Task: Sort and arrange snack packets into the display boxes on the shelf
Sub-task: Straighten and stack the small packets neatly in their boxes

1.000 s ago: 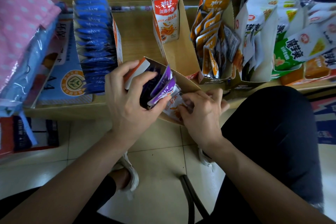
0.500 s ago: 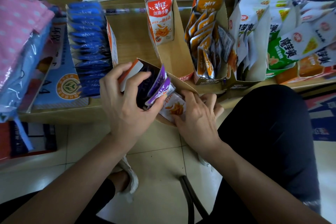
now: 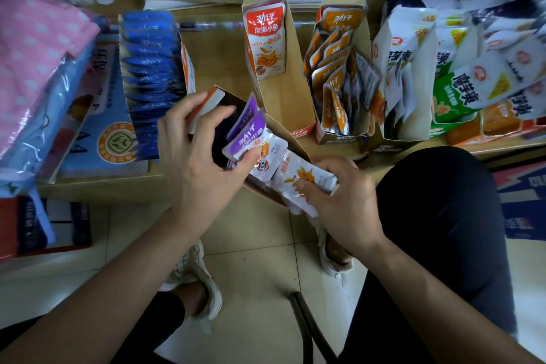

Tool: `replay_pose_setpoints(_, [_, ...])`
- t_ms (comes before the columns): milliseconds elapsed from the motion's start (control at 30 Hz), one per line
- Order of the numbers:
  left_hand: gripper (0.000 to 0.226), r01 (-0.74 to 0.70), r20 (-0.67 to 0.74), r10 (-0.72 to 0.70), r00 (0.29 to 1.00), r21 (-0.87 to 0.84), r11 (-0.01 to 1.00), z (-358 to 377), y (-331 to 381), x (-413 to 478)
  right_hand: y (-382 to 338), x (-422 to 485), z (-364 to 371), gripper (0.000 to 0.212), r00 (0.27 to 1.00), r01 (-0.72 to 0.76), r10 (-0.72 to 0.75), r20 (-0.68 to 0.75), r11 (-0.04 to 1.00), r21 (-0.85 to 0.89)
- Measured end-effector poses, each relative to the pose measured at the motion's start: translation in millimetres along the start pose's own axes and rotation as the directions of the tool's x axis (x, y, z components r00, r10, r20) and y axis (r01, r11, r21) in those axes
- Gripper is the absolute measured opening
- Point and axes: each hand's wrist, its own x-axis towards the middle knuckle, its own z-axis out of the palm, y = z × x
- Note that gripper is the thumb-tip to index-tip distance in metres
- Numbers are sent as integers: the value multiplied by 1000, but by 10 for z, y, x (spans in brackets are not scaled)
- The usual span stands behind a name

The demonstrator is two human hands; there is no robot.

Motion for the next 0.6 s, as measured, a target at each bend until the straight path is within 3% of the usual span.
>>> replay_pose_setpoints(233, [61, 51, 48, -51, 998, 0, 999, -24, -7, 64, -2, -121, -372, 10, 956, -3, 50, -288, 987, 163])
replay_pose_setpoints(400, [63, 16, 147, -21, 989, 36, 999, -12, -51, 150, -39, -145, -418, 7, 958, -27, 146, -247, 902, 431])
replay_pose_setpoints(467, [62, -40, 216, 32, 976, 29, 999, 3, -80, 190, -11, -84, -335, 12, 970, -72, 195, -148, 804, 590])
replay_pose_setpoints(600, [65, -92, 340, 102, 935, -44, 995, -2, -194, 300, -49, 58, -72, 25, 979, -145, 198, 55, 479, 865])
